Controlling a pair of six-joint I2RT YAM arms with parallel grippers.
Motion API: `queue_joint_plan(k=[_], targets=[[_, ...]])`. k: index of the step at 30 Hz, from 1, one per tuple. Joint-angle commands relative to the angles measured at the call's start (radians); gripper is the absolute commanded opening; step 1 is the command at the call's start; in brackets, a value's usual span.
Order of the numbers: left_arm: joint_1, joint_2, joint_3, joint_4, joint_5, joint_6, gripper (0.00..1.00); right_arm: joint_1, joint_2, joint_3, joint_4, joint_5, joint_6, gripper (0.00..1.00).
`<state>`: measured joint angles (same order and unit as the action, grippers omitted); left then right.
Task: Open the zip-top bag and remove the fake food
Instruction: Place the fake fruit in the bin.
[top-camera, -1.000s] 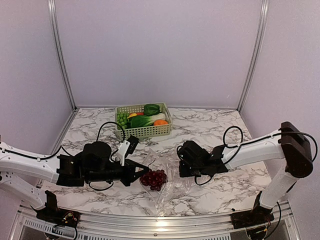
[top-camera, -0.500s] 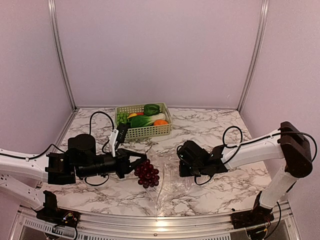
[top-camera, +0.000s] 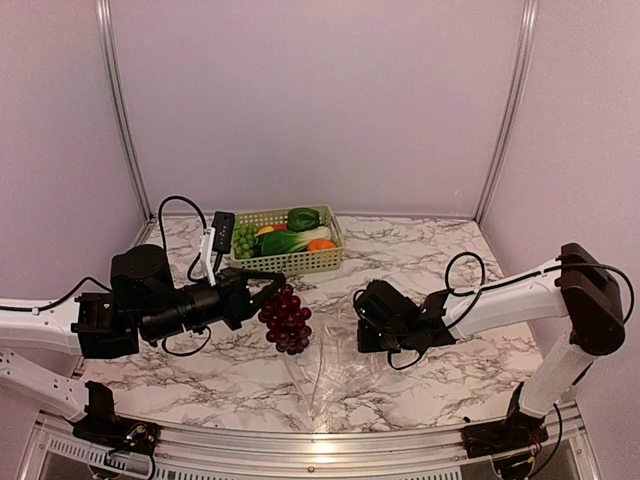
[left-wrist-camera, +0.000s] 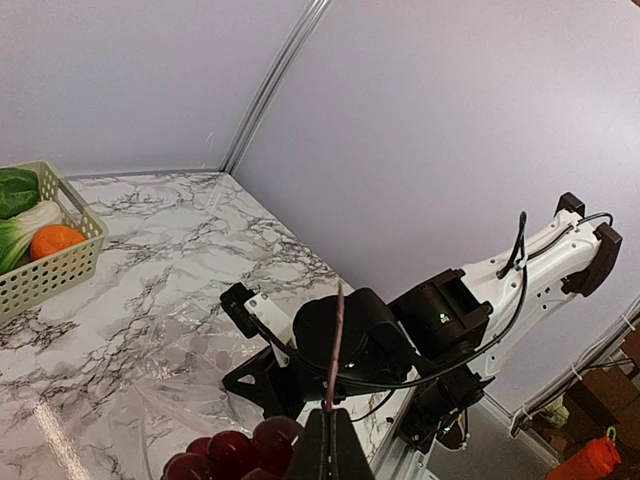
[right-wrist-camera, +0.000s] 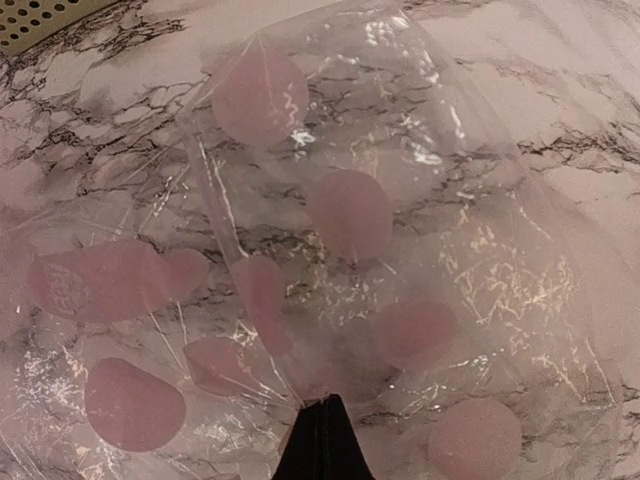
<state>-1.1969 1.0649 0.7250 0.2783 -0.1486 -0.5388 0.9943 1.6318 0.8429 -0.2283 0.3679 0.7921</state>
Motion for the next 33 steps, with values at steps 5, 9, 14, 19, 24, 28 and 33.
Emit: queue_joint_plan(k=[5,9,14,19,24,28,33], targets=[[0.006,-0.067,0.072,0.005,-0.023,-0.006,0.00,-0.005,0.011,0.027,0.028,-0.003,0.011,0.00],[0.011,-0.096,0.087,0.008,-0.049,-0.003,0.00,-0.005,0.004,0.024,0.041,0.001,0.009,0.00],[0.021,-0.105,0.138,-0.029,-0.109,0.034,0.00,-0.005,-0.025,0.005,0.083,-0.004,-0.010,0.00],[0.051,-0.082,0.205,-0.062,-0.136,0.057,0.00,-0.005,-0.051,-0.009,0.110,-0.006,-0.025,0.00],[0.128,-0.036,0.268,-0.086,-0.126,0.049,0.00,-0.005,-0.063,-0.012,0.123,-0.021,-0.035,0.00],[0.209,0.032,0.326,-0.100,-0.069,0.036,0.00,-0.004,-0.092,-0.021,0.136,-0.034,-0.044,0.08],[0.299,0.147,0.420,-0.108,0.012,0.031,0.00,-0.005,-0.145,-0.030,0.138,-0.042,-0.060,0.35]])
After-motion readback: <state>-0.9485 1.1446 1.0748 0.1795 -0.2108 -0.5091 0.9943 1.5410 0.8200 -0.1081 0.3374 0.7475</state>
